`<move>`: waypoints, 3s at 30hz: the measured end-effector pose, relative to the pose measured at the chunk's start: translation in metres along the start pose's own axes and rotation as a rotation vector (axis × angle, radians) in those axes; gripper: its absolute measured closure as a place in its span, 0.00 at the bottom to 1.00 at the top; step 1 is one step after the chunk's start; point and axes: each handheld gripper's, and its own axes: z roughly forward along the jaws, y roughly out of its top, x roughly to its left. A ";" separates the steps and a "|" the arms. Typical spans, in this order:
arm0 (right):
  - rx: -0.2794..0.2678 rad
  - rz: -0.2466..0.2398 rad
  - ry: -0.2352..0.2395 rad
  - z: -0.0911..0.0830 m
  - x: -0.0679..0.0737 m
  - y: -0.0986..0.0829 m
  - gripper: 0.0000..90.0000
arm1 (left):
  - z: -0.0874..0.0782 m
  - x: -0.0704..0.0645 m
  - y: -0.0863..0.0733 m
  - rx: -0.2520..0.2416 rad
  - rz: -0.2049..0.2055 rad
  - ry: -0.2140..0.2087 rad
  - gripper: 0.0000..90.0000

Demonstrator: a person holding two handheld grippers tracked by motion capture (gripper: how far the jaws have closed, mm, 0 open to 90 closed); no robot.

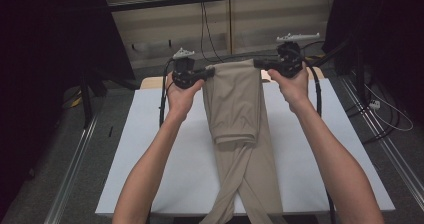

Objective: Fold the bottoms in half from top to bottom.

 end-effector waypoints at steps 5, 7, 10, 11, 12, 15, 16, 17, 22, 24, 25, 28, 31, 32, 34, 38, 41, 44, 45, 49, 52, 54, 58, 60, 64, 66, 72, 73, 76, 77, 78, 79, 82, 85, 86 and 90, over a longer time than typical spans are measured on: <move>-0.047 0.018 -0.017 -0.002 -0.006 0.027 0.97 | 0.006 0.001 0.023 -0.039 -0.003 0.009 0.88; -0.058 0.030 -0.021 0.000 -0.011 0.034 0.97 | 0.008 0.002 0.031 -0.046 0.002 0.017 0.88; -0.055 0.021 -0.041 0.004 -0.016 0.042 0.97 | 0.012 0.006 0.042 -0.048 0.009 0.034 0.87; -0.053 0.016 -0.050 0.005 -0.016 0.045 0.97 | 0.014 0.006 0.045 -0.044 0.018 0.043 0.87; -0.057 0.015 -0.049 0.006 -0.017 0.048 0.97 | 0.016 0.007 0.048 -0.036 0.027 0.047 0.87; -0.049 -0.010 -0.070 0.011 -0.017 0.057 0.97 | 0.020 0.009 0.047 -0.046 0.017 0.051 0.87; -0.048 -0.014 -0.071 0.012 -0.018 0.060 0.97 | 0.022 0.011 0.046 -0.045 0.007 0.048 0.87; -0.054 -0.010 -0.063 0.012 -0.020 0.065 0.97 | 0.022 0.012 0.045 -0.044 -0.001 0.040 0.87; -0.021 0.004 -0.091 0.022 -0.030 0.059 0.97 | 0.035 0.013 0.037 -0.012 -0.015 0.034 0.87; 0.003 0.017 -0.102 0.031 -0.037 0.049 0.97 | 0.042 0.016 0.030 0.017 -0.019 0.043 0.87; 0.021 0.023 -0.110 0.037 -0.040 0.042 0.96 | 0.045 0.017 0.027 0.022 -0.029 0.042 0.87; 0.058 0.015 -0.191 0.048 -0.046 0.028 0.83 | 0.057 0.020 0.016 0.063 -0.037 0.088 0.78; 0.075 0.055 -0.245 0.053 -0.053 0.017 0.70 | 0.060 0.026 0.009 0.061 -0.073 0.121 0.56; 0.076 0.050 -0.238 0.053 -0.053 0.014 0.69 | 0.061 0.027 0.006 0.065 -0.067 0.133 0.52; 0.087 0.044 -0.211 0.053 -0.052 0.007 0.65 | 0.059 0.028 0.003 0.079 -0.063 0.131 0.45; 0.090 0.042 -0.138 0.049 -0.044 -0.014 0.64 | 0.050 0.019 -0.011 0.086 -0.015 0.125 0.34; 0.089 0.027 -0.065 0.040 -0.030 -0.032 0.65 | 0.040 0.008 -0.025 0.080 0.010 0.097 0.28; 0.102 -0.005 -0.013 0.026 -0.011 -0.053 0.66 | 0.027 -0.005 -0.045 0.088 0.040 0.080 0.25; 0.102 -0.013 0.012 0.021 -0.005 -0.060 0.66 | 0.022 -0.009 -0.052 0.089 0.041 0.064 0.23; 0.123 -0.040 0.084 -0.004 0.022 -0.094 0.68 | -0.002 -0.023 -0.085 0.085 0.037 0.037 0.20; 0.174 -0.076 0.127 -0.017 0.041 -0.121 0.72 | -0.019 -0.032 -0.105 0.108 0.055 0.001 0.18; 0.213 -0.093 0.162 -0.023 0.055 -0.138 0.73 | -0.030 -0.038 -0.117 0.121 0.057 0.003 0.18; 0.291 -0.142 0.224 -0.029 0.083 -0.171 0.77 | -0.049 -0.045 -0.137 0.171 0.108 0.010 0.18; 0.318 -0.162 0.261 -0.030 0.097 -0.185 0.77 | -0.058 -0.047 -0.147 0.189 0.104 -0.009 0.18; 0.345 -0.218 0.328 -0.023 0.126 -0.200 0.77 | -0.069 -0.051 -0.168 0.211 0.085 -0.004 0.18; 0.356 -0.278 0.336 -0.016 0.136 -0.203 0.75 | -0.073 -0.054 -0.176 0.233 0.075 -0.016 0.18; 0.425 -0.342 0.372 0.004 0.156 -0.224 0.70 | -0.081 -0.062 -0.195 0.262 0.098 -0.044 0.18; 0.427 -0.354 0.359 0.005 0.158 -0.228 0.71 | -0.080 -0.063 -0.197 0.272 0.098 -0.042 0.18; 0.408 -0.384 0.319 0.001 0.160 -0.228 0.97 | -0.076 -0.066 -0.200 0.285 0.098 -0.048 0.18; 0.407 -0.372 0.315 0.000 0.158 -0.228 1.00 | -0.075 -0.067 -0.200 0.294 0.110 -0.056 0.19; 0.405 -0.348 0.325 -0.002 0.155 -0.228 1.00 | -0.075 -0.068 -0.200 0.295 0.105 -0.062 0.21; 0.407 -0.337 0.338 -0.005 0.152 -0.228 1.00 | -0.075 -0.069 -0.200 0.313 0.115 -0.079 0.24; 0.395 -0.322 0.349 -0.017 0.146 -0.226 1.00 | -0.071 -0.074 -0.203 0.343 0.098 -0.106 0.29; 0.379 -0.311 0.343 -0.029 0.143 -0.223 1.00 | -0.068 -0.078 -0.204 0.352 0.106 -0.111 0.34; 0.378 -0.311 0.342 -0.033 0.141 -0.223 1.00 | -0.068 -0.079 -0.204 0.359 0.105 -0.104 0.35; 0.386 -0.297 0.324 -0.049 0.133 -0.224 1.00 | -0.068 -0.081 -0.206 0.382 0.097 -0.125 0.38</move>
